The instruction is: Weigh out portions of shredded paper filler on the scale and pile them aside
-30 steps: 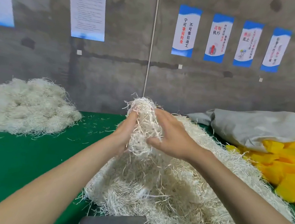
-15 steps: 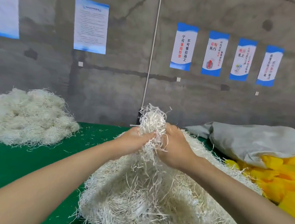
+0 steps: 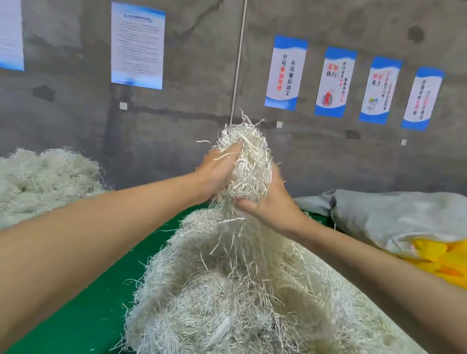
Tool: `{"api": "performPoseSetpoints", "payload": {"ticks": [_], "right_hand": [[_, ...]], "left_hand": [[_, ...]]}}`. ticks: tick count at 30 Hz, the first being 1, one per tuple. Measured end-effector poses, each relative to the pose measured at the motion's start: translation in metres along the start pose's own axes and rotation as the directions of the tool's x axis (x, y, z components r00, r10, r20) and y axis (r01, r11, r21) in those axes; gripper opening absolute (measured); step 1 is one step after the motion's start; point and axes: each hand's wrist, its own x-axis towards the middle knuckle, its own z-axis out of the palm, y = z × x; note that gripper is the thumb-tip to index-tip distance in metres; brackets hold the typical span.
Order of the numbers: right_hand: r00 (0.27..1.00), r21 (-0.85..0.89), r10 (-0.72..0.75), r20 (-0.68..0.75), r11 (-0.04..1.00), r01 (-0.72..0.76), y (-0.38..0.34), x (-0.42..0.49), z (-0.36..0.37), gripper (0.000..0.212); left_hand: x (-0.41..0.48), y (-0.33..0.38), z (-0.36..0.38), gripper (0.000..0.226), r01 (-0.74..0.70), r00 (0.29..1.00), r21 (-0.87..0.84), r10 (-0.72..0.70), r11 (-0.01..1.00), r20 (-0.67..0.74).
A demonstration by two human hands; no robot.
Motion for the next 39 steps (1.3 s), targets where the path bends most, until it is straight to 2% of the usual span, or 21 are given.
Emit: {"api": "performPoseSetpoints", "payload": {"ticks": [2, 3, 6, 10, 14, 16, 18, 20, 22, 25, 26, 28, 32, 35, 36, 37, 38, 39], "right_hand": [[1.000, -0.029, 0.000, 0.004, 1.000, 0.000, 0.001, 0.007, 0.002, 0.062], [1.000, -0.098, -0.019, -0.010, 0.995, 0.018, 0.001, 0.009, 0.002, 0.050], [0.996, -0.334, -0.087, -0.017, 0.939, 0.076, 0.013, 0.010, 0.002, 0.046], [0.999, -0.361, 0.031, 0.009, 0.932, -0.025, 0.034, 0.005, 0.006, 0.039], [0.990, -0.410, 0.136, -0.042, 0.901, -0.141, 0.064, -0.004, -0.019, 0.023], [0.975, -0.403, 0.208, -0.079, 0.888, -0.222, 0.077, -0.013, -0.036, 0.012], [0.967, -0.422, 0.235, -0.097, 0.870, -0.254, 0.085, -0.019, -0.049, 0.012], [0.960, -0.397, 0.253, -0.119, 0.874, -0.279, 0.091, -0.024, -0.059, 0.010], [0.933, -0.245, 0.306, -0.187, 0.906, -0.346, 0.094, -0.029, -0.073, 0.008], [0.820, 0.099, 0.432, -0.375, 0.898, -0.428, 0.105, -0.042, -0.089, 0.017], [0.785, 0.161, 0.467, -0.407, 0.883, -0.441, 0.107, -0.047, -0.091, 0.016], [0.765, 0.156, 0.512, -0.390, 0.856, -0.493, 0.112, -0.054, -0.089, 0.011], [0.725, 0.099, 0.579, -0.372, 0.802, -0.590, 0.125, -0.062, -0.097, 0.009], [0.691, -0.049, 0.585, -0.425, 0.748, -0.662, 0.134, -0.069, -0.107, 0.013], [0.707, -0.050, 0.577, -0.409, 0.759, -0.649, 0.131, -0.071, -0.109, 0.017], [0.754, -0.051, 0.565, -0.336, 0.788, -0.613, 0.127, -0.072, -0.111, 0.016], [0.814, -0.027, 0.547, -0.196, 0.827, -0.562, 0.118, -0.071, -0.111, 0.009], [0.848, 0.070, 0.530, -0.008, 0.846, -0.528, 0.107, -0.069, -0.112, 0.019]], "left_hand": [[-0.001, 0.007, 0.003, 0.037, 0.001, 1.000, -0.328, -0.004, 0.945, -0.009], [-0.001, 0.012, 0.000, 0.033, 0.007, 0.999, -0.429, -0.023, 0.903, -0.033], [0.003, 0.015, -0.016, 0.056, 0.029, 0.994, -0.586, -0.084, 0.810, -0.068], [0.007, 0.004, -0.027, 0.062, 0.016, 0.983, -0.502, -0.107, 0.865, -0.152], [0.007, -0.017, -0.036, 0.036, -0.013, 0.941, -0.327, -0.099, 0.945, -0.325], [0.003, -0.024, -0.038, 0.043, 0.044, 0.937, -0.253, -0.127, 0.966, -0.325], [0.001, -0.033, -0.034, 0.056, 0.060, 0.942, -0.216, -0.127, 0.975, -0.311], [-0.003, -0.041, -0.025, 0.057, 0.065, 0.949, -0.248, -0.137, 0.967, -0.286], [-0.005, -0.046, -0.021, 0.044, 0.078, 0.944, -0.267, -0.157, 0.961, -0.289], [-0.004, -0.049, -0.026, 0.031, 0.095, 0.915, -0.362, -0.224, 0.927, -0.335], [-0.003, -0.048, -0.027, 0.033, 0.095, 0.912, -0.379, -0.233, 0.921, -0.337], [-0.001, -0.046, -0.028, 0.053, 0.098, 0.900, -0.402, -0.253, 0.910, -0.354], [-0.003, -0.039, -0.027, 0.039, 0.059, 0.860, -0.510, -0.303, 0.858, -0.411], [-0.004, -0.037, -0.030, 0.038, 0.064, 0.873, -0.649, -0.358, 0.758, -0.332], [-0.005, -0.036, -0.030, 0.043, 0.082, 0.883, -0.676, -0.369, 0.733, -0.292], [-0.005, -0.038, -0.030, 0.052, 0.111, 0.893, -0.680, -0.373, 0.725, -0.253], [-0.007, -0.037, -0.028, 0.057, 0.132, 0.897, -0.676, -0.379, 0.724, -0.230], [-0.007, -0.036, -0.026, 0.056, 0.139, 0.905, -0.674, -0.369, 0.725, -0.210]]}}
